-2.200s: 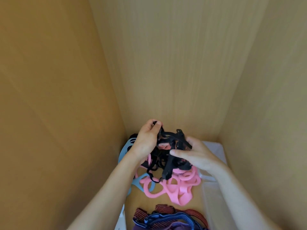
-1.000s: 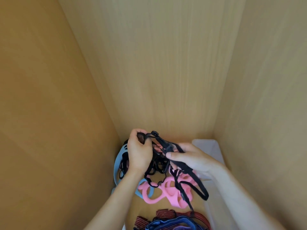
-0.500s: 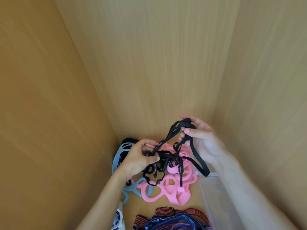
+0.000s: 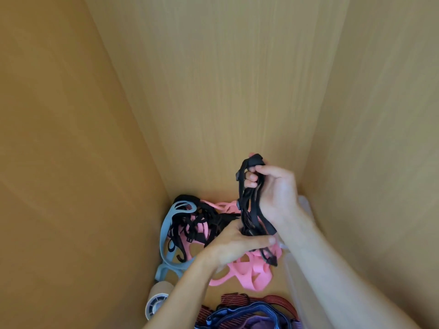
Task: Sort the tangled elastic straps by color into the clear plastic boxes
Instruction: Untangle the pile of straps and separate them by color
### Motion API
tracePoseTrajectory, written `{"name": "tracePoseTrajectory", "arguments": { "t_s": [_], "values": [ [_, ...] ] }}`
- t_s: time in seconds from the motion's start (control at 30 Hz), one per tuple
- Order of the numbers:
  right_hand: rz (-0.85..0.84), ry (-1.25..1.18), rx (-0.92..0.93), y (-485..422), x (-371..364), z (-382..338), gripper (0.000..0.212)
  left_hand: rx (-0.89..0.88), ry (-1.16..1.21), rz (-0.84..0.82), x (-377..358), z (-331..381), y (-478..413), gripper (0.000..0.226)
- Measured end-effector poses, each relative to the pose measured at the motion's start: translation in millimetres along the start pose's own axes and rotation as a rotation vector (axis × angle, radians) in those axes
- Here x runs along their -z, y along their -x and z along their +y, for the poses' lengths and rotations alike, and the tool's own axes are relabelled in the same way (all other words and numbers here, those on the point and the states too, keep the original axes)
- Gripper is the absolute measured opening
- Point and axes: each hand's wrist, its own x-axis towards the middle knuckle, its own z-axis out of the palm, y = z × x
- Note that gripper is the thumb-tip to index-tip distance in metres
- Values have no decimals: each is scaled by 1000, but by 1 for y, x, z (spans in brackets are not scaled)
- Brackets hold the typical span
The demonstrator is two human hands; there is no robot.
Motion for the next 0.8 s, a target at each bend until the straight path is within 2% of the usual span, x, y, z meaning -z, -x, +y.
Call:
{"name": "tracePoseTrajectory", "arguments": {
  "t_s": [0.07, 0.13, 0.2, 0.27, 0.33, 0.43, 0.5, 0.57, 0.7, 0.8],
  "values": [
    [46, 51, 18, -2, 7, 4, 37, 5, -82, 3, -3, -3, -1, 11],
    [127, 240, 60, -4, 19, 3, 33, 37, -67, 8, 1, -9, 4, 22],
    [235, 528, 102, -6, 37, 0, 22, 77, -9, 70, 9, -17, 12, 20],
    [352, 884, 91, -6, 59, -4, 22, 99, 12, 187, 18, -24, 19, 22],
    [410, 1199, 30, -1, 83, -5, 35, 123, 10, 272, 26, -31, 24, 20],
    [326, 1550, 20, 13, 107, 6, 64, 174, -8, 322, 34, -41, 26, 15],
    [241, 1577, 90, 22, 109, 18, 61, 176, -42, 362, 39, -45, 28, 14],
    [177, 1512, 140, 27, 106, 28, 41, 160, 1, 408, 46, -48, 30, 13],
    [205, 1454, 141, 23, 104, 43, 41, 111, 204, 632, 64, -54, 36, 11],
    [201, 1529, 119, 7, 106, 54, 34, 79, 394, 775, 76, -54, 46, 8]
  ]
}}
